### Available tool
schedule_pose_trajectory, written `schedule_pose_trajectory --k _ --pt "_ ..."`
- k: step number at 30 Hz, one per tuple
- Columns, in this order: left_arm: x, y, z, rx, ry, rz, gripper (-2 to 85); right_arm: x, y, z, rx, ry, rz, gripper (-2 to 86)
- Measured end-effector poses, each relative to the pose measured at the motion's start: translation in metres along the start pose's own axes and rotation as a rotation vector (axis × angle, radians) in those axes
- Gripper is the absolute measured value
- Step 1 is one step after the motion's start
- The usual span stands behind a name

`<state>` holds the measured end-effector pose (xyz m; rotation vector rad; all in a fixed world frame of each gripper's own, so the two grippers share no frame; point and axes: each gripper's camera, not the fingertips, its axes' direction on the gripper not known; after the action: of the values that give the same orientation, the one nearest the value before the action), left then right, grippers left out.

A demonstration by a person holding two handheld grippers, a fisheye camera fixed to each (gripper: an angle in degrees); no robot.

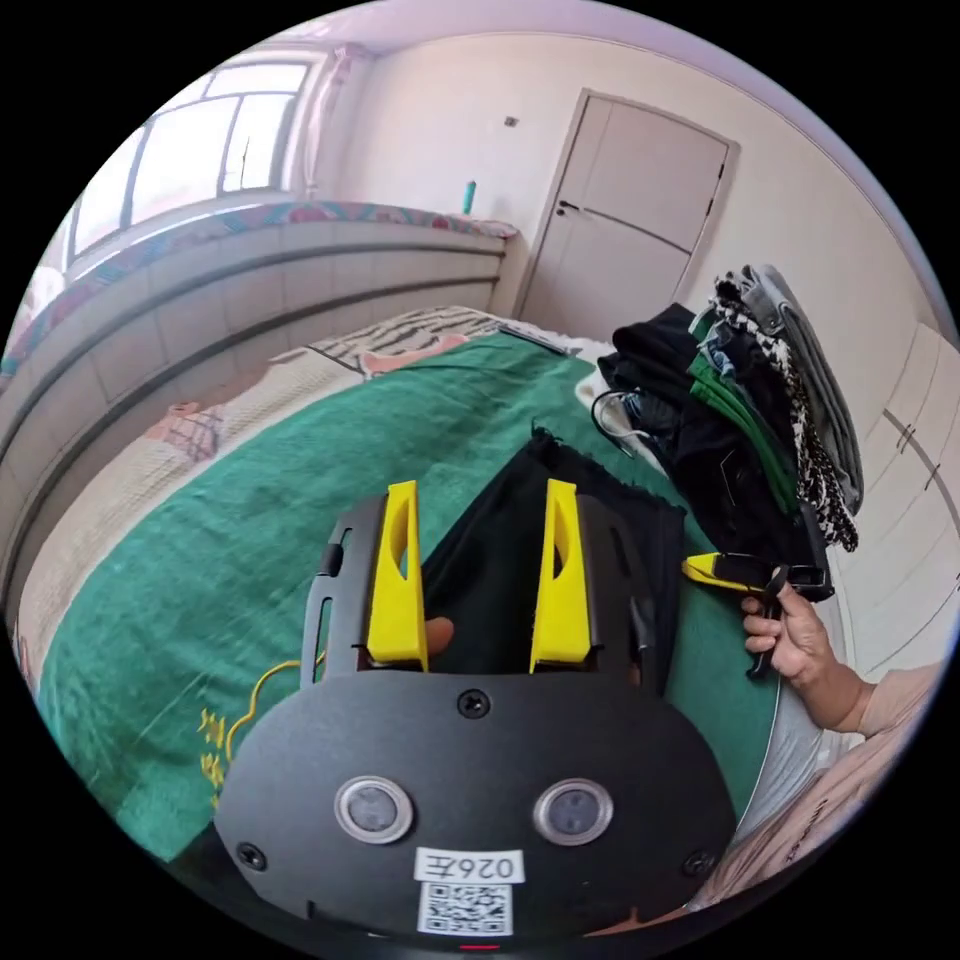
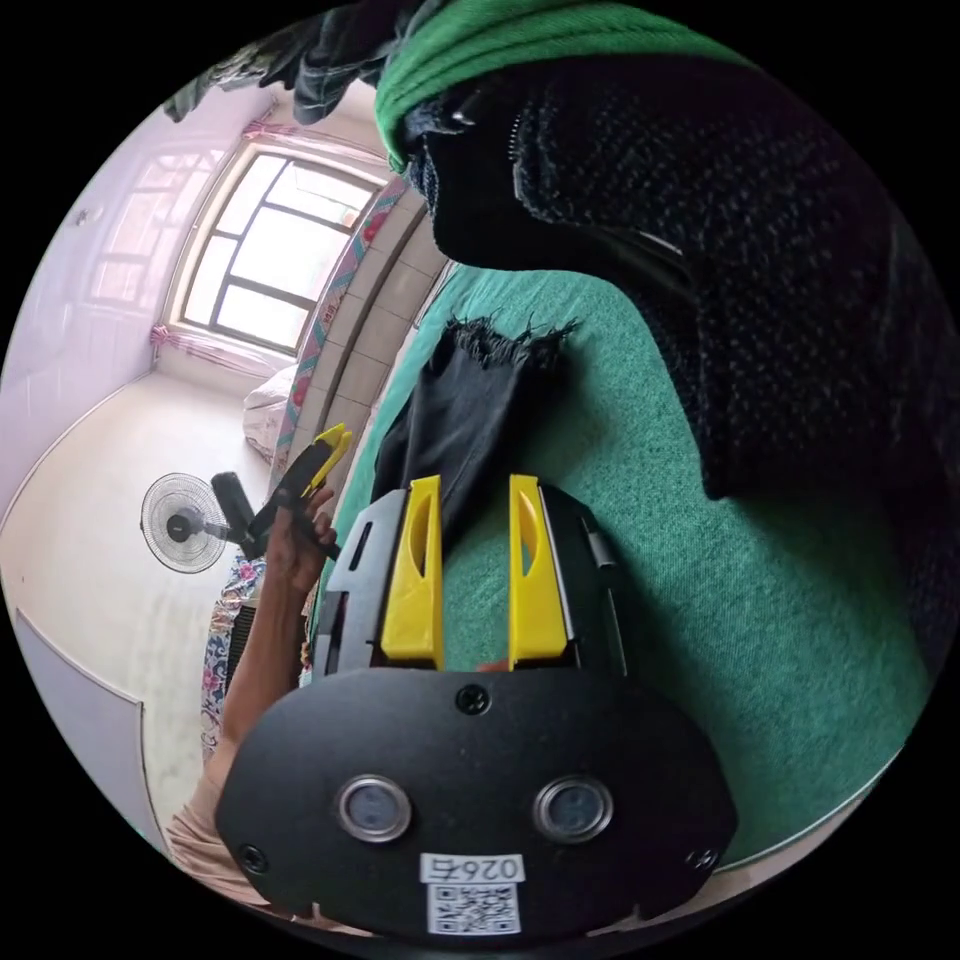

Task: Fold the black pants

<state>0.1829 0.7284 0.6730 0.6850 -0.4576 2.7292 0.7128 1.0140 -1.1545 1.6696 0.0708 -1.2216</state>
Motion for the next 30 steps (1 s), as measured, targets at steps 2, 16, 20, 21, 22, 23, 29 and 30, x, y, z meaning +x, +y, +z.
schedule_pose_trajectory --k 2,16,20,21,22,23,29,30 --pt "0.002 -0.022 0.043 -0.058 0.024 0.026 17.7 0.017 -0.025 -0.001 -0.002 -0.049 0.025 4.0" --pt "-0.023 -0.095 0.177 -0.347 0.272 0.112 1.5 0.056 -0.024 0.047 -0.057 -0.162 -0.004 0.5" --pt "-0.054 -0.089 0.151 -0.254 0.402 0.062 1.1 0.06 0.054 0.039 0.019 -0.247 -0.049 -0.6" --pt "-0.062 -0.087 0.138 -0.23 0.434 0.069 1.1 0.057 0.068 0.037 0.033 -0.267 -0.062 -0.7" --pt "-0.069 -0.085 0.122 -0.206 0.456 0.083 1.0 0.047 0.097 0.034 0.057 -0.302 -0.102 -0.8" --pt "-0.073 -0.083 0.113 -0.195 0.463 0.093 1.0 0.032 0.128 0.034 0.072 -0.329 -0.161 -0.9" --pt "-0.116 -0.035 0.004 -0.118 0.449 0.166 1.1 -0.075 0.319 0.081 0.044 -0.389 -0.492 -1.1" --pt "-0.127 -0.017 -0.017 -0.107 0.437 0.167 1.1 -0.086 0.343 0.092 0.032 -0.387 -0.528 -1.1"
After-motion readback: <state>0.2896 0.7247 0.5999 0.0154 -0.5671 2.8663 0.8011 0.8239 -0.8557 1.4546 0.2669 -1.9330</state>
